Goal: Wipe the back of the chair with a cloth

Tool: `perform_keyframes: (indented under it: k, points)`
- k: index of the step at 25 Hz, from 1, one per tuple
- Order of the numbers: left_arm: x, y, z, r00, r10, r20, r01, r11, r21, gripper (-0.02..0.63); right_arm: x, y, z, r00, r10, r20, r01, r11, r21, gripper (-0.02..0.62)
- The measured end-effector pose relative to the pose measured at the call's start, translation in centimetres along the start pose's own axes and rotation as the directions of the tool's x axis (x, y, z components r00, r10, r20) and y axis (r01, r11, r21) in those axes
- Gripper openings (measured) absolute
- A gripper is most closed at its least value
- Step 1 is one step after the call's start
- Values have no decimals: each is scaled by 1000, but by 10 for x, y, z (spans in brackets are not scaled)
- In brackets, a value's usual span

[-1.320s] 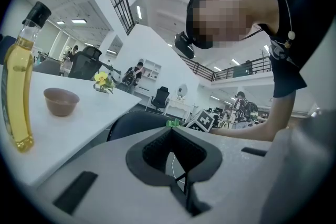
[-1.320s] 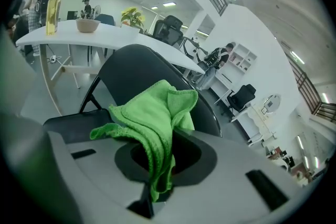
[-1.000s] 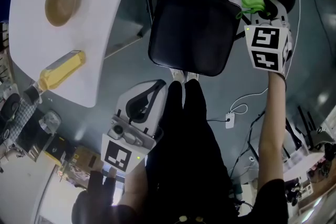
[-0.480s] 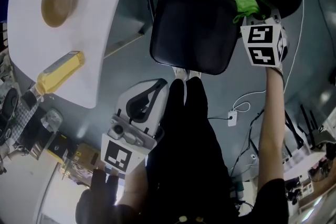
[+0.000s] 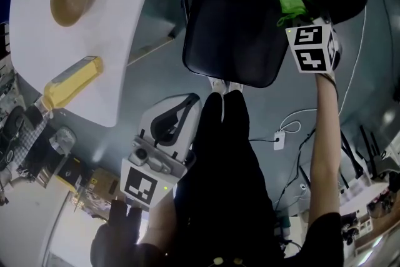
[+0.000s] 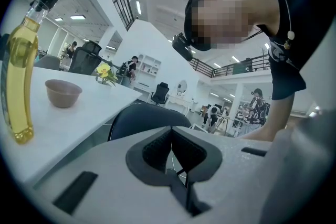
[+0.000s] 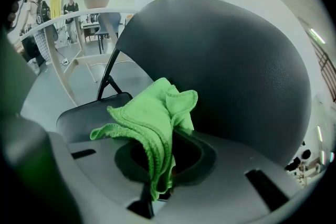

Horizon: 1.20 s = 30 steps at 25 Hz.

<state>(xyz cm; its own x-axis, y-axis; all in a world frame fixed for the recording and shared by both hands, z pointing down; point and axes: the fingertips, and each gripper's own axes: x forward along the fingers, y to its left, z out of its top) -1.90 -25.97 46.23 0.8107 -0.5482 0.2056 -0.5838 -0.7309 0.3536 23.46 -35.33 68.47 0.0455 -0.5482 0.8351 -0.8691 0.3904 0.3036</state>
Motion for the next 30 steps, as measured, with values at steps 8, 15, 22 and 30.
perform_keyframes:
  k: [8, 15, 22, 30]
  points:
    - [-5, -15, 10, 1000, -8, 22, 7, 1000, 18, 5, -49, 4, 19, 996, 10, 90, -11, 1000, 13, 44]
    - [-8, -35, 39, 998, -18, 56, 15, 998, 58, 5, -129, 35, 41, 970, 70, 233, -98, 989, 113, 44]
    - [-44, -73, 67, 995, 64, 71, -67, 997, 46, 5, -227, 63, 28, 914, 153, 377, -286, 900, 329, 44]
    - [-134, -87, 124, 948, 272, 167, -272, 962, -27, 5, -334, 84, 60, 839, 180, 514, -385, 863, 327, 44]
